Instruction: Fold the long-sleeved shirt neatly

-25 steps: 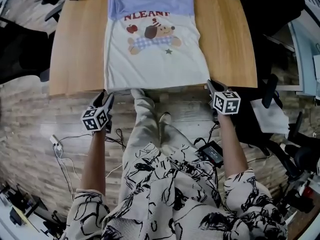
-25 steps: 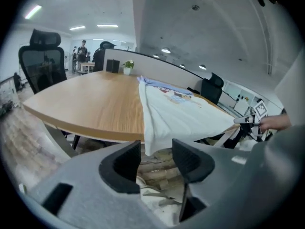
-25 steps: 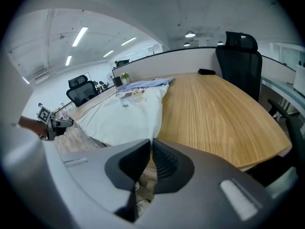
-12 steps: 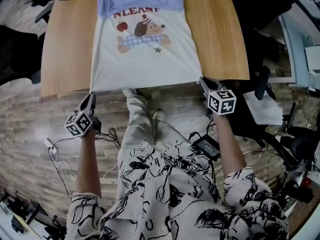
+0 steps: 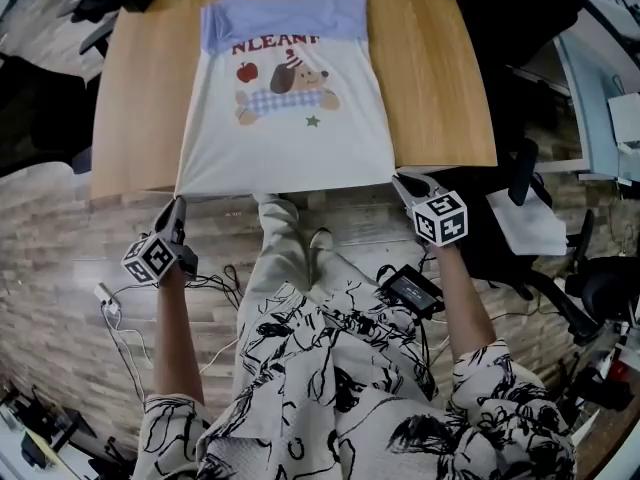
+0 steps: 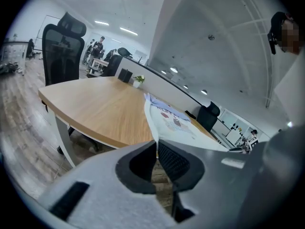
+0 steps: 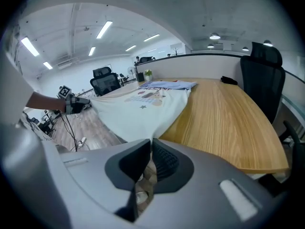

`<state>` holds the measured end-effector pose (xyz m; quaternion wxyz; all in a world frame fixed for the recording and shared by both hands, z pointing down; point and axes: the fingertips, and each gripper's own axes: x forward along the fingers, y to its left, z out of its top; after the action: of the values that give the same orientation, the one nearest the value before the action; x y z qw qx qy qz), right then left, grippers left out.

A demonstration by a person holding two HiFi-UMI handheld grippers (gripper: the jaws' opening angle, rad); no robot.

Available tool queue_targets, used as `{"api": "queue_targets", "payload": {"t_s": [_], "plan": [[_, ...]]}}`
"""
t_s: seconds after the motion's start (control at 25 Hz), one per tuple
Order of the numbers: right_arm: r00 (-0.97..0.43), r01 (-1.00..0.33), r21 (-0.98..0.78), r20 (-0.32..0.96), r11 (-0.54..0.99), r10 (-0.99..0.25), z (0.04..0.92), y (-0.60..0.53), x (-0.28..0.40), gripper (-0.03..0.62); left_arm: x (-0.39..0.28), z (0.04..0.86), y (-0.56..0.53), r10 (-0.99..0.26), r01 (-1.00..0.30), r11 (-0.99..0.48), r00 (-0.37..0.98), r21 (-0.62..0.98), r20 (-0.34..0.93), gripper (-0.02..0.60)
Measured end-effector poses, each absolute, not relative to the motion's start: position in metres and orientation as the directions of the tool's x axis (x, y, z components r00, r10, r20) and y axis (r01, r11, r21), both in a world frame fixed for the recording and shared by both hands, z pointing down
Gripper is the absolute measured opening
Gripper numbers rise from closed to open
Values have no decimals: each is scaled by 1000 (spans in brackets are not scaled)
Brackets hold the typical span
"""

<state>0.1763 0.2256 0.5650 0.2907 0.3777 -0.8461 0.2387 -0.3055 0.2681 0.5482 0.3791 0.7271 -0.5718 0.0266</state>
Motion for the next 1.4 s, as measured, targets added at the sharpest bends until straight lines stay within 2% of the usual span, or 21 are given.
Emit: {"api": "queue_targets", "payload": {"t_s": [0.32, 0.44, 0.76, 1.08, 1.4], "plan": [[-590, -730, -217, 679, 648, -437, 568, 245, 170, 23, -307, 543, 283, -814, -855, -44, 331, 516, 478, 18], [-591, -738, -226, 671, 636, -448, 568, 247, 171, 23, -306, 541, 283, -815, -853, -48, 334, 519, 474, 18], [-573, -796, -205, 558, 570, -599, 504, 211, 177, 23, -311, 484, 255, -856, -850, -139, 361, 508, 370, 18], [-496, -862, -124, 404, 491, -769, 402, 121, 174, 23, -326, 391, 157, -902, -867, -242, 366, 436, 228, 18], [-414, -906, -66, 335, 417, -847, 346, 36, 168, 23, -338, 336, 54, -879, -864, -364, 442, 347, 179, 18]]}}
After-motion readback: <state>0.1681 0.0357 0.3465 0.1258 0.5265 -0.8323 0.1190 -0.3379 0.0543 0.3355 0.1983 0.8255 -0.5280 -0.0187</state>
